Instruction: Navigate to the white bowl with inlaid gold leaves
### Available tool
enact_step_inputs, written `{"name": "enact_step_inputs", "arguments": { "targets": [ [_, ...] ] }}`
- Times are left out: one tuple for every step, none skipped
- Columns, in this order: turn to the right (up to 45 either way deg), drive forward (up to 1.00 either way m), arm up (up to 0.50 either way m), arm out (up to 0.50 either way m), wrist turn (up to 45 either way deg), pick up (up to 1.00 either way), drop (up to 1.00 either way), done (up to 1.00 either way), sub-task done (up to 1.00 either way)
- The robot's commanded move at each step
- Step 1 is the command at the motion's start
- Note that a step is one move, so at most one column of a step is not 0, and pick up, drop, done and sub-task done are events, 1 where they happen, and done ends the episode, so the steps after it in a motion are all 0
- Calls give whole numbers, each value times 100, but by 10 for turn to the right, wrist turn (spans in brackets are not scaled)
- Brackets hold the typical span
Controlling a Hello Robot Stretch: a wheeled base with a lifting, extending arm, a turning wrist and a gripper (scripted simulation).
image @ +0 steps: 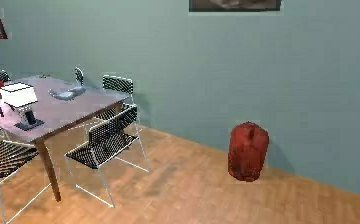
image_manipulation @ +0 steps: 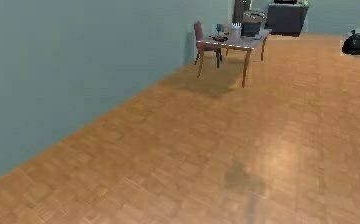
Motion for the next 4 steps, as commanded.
{"name": "enact_step_inputs", "arguments": {
  "targets": [
    [-450,0,0,0,0,0,0,0,0],
    [-300,0,0,0,0,0,0,0,0],
    [0,100,0,0,0,0,0,0,0],
    [0,100,0,0,0,0,0,0,0]
  ]
}}
